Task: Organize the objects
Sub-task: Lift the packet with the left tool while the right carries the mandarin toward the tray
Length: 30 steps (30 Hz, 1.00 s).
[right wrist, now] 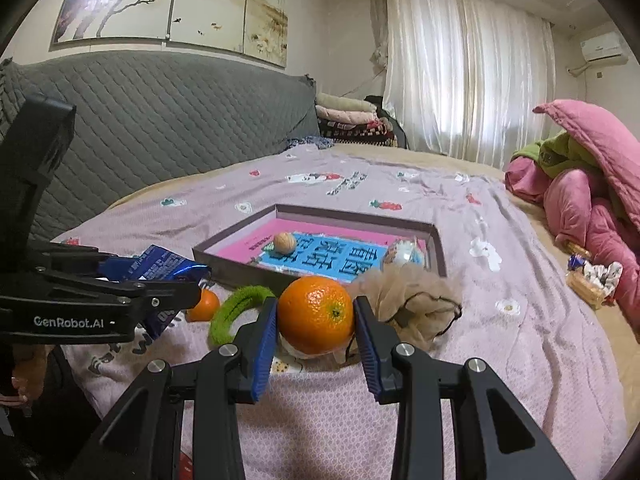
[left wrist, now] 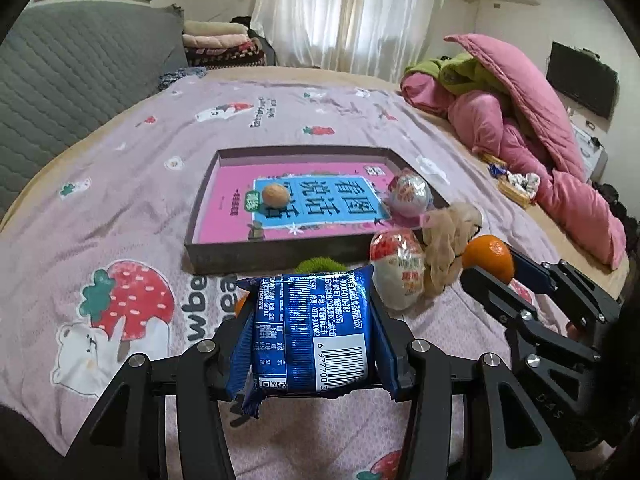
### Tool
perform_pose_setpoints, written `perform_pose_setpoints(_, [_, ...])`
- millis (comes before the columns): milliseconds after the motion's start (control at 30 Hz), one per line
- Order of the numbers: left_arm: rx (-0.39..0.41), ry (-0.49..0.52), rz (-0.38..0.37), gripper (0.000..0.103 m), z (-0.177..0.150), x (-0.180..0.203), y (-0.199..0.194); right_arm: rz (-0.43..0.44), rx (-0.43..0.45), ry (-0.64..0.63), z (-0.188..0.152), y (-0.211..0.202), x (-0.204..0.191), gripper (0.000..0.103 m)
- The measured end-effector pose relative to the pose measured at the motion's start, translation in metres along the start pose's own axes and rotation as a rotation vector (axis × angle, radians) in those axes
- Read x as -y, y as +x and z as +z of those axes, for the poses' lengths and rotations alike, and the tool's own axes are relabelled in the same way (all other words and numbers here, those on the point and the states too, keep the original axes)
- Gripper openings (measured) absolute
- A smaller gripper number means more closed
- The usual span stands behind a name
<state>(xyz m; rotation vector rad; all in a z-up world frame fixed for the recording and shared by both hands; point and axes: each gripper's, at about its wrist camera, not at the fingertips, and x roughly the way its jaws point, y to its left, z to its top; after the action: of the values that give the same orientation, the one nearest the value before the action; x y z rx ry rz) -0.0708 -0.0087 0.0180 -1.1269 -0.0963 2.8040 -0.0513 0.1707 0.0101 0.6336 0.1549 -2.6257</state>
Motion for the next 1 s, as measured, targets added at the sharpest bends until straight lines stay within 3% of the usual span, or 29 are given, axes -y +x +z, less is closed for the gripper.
perform_pose_setpoints(367, [0.069, 0.025, 0.017, 0.052, 0.016, 0.0, -0.008, 0.011, 0.031, 0.005, 0.024, 0.002, -0.001, 0.038])
perform_pose_setpoints(1000, [0.122, 0.031, 0.042, 0.052, 0.062, -0.018, 0.005, 0.005, 0.087, 0.009, 0.059, 0.023, 0.004, 0.038])
